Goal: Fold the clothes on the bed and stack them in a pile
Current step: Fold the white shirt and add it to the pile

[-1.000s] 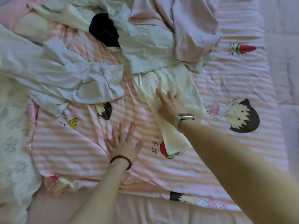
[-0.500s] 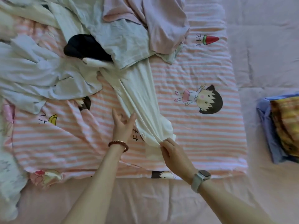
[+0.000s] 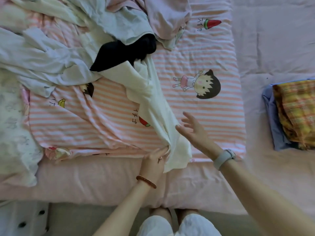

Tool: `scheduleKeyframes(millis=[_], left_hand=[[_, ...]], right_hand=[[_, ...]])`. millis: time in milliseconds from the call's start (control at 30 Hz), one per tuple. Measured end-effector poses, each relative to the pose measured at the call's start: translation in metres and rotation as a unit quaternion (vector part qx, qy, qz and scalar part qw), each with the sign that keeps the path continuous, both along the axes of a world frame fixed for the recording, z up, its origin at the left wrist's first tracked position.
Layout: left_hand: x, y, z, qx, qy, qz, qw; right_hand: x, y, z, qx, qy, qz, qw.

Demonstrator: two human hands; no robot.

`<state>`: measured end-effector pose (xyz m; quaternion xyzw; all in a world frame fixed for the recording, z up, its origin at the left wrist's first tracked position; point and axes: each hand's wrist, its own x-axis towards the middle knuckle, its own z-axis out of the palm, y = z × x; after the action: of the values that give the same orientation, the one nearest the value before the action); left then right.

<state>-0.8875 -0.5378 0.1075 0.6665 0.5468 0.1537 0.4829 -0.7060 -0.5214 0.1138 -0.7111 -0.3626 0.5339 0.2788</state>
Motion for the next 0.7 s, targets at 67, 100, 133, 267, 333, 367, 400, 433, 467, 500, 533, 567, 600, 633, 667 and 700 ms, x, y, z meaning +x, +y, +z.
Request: scheduleKeyframes(millis=[67, 100, 133, 267, 333, 367, 400, 433, 467, 500, 533, 567, 600, 633, 667, 700], left_hand=[[-0.007, -0.012, 0.005, 0.010, -0.002, -0.055, 0.998], [-0.010, -0.015, 0.007, 0.007, 0.005, -0.067, 0.998], [-0.013, -0.015, 0.009, -0.001, 0.011, -0.069, 0.998], [-0.036, -0.003, 0.015, -0.002, 0.027, -0.022, 0.999], [-0.047, 0.007, 0.017, 0.031, 0.056, 0.011, 0.998], [-0.049, 0.013, 0.019, 0.057, 0.077, 0.023, 0.995], [-0.047, 0.018, 0.020, 0.085, 0.092, 0.025, 0.992], [-0.040, 0.025, 0.023, 0.111, 0.097, 0.017, 0.989], [-0.031, 0.031, 0.023, 0.135, 0.098, -0.001, 0.986], [-0.020, 0.037, 0.022, 0.161, 0.098, -0.026, 0.982], [-0.007, 0.042, 0.019, 0.190, 0.102, -0.058, 0.975], [0.007, 0.047, 0.016, 0.211, 0.112, -0.096, 0.966], [0.021, 0.051, 0.012, 0.219, 0.131, -0.139, 0.957], [0.035, 0.054, 0.007, 0.217, 0.159, -0.188, 0.945], [0.049, 0.057, 0.000, 0.212, 0.192, -0.240, 0.928], [0.062, 0.059, -0.008, 0.207, 0.221, -0.286, 0.909]], right_hand=[[-0.025, 0.021, -0.006, -0.054, 0.018, 0.055, 0.997], [-0.040, 0.028, -0.009, -0.057, -0.006, 0.086, 0.995], [-0.053, 0.033, -0.013, -0.049, -0.038, 0.099, 0.993], [-0.059, 0.023, -0.009, 0.019, -0.028, -0.003, 0.999], [-0.034, 0.003, -0.003, 0.041, -0.036, -0.030, 0.998], [-0.018, -0.011, -0.002, 0.038, -0.061, -0.033, 0.997], [-0.001, -0.025, -0.001, 0.027, -0.089, -0.037, 0.995], [0.015, -0.040, -0.001, 0.009, -0.113, -0.048, 0.992], [0.031, -0.055, -0.001, -0.008, -0.124, -0.071, 0.990], [0.046, -0.069, -0.002, -0.019, -0.127, -0.105, 0.986], [0.060, -0.081, -0.002, -0.025, -0.130, -0.139, 0.981], [0.073, -0.092, -0.001, -0.024, -0.129, -0.170, 0.977], [0.083, -0.101, 0.000, -0.016, -0.118, -0.194, 0.974], [0.090, -0.108, 0.002, -0.008, -0.103, -0.211, 0.972], [0.097, -0.113, 0.002, -0.005, -0.087, -0.221, 0.971], [0.102, -0.117, 0.003, -0.009, -0.077, -0.219, 0.973]])
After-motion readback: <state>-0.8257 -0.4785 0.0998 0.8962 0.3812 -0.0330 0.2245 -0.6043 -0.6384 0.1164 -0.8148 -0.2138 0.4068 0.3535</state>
